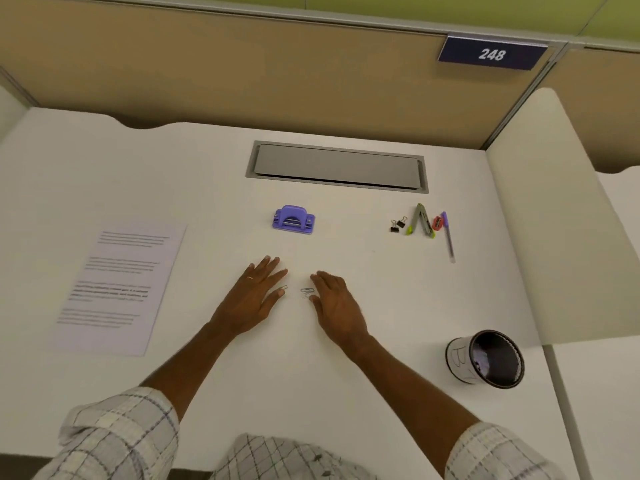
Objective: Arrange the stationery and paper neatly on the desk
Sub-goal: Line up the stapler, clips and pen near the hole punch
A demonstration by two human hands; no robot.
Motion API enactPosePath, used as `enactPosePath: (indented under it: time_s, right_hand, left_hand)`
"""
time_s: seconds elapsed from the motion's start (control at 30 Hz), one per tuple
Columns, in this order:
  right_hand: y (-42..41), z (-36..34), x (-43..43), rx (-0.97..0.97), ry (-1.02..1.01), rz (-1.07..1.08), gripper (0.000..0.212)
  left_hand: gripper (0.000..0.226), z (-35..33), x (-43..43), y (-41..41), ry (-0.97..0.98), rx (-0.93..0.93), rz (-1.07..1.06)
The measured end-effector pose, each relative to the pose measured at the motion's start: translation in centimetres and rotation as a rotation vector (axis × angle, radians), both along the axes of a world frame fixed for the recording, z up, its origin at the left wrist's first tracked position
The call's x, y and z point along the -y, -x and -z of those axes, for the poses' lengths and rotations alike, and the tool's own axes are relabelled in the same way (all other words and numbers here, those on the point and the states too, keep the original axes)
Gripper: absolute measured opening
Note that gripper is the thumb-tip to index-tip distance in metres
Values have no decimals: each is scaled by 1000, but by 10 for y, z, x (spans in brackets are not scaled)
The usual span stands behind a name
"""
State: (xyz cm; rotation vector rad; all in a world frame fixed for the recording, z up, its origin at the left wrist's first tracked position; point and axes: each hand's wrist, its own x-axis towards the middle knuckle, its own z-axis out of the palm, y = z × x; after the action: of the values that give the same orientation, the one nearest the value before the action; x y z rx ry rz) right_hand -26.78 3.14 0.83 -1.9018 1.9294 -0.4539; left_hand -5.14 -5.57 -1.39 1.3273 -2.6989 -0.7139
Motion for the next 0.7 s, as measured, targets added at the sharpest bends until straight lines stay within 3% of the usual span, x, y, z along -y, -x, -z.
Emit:
enactPosePath:
  time_s: [0.3,0.47,0.7]
  right_hand:
    - [-9,0,7,-56,2,56,22]
    - [-14,1,11,-78,-10,97,6]
    - [-20,0,19,-235,-73,41,12]
  left_hand:
    - [29,2,-8,6,148,-113,-165]
    - [13,-8,-8,12,116,-185,-240]
    - [7,-12,-7,14,65,-166,-180]
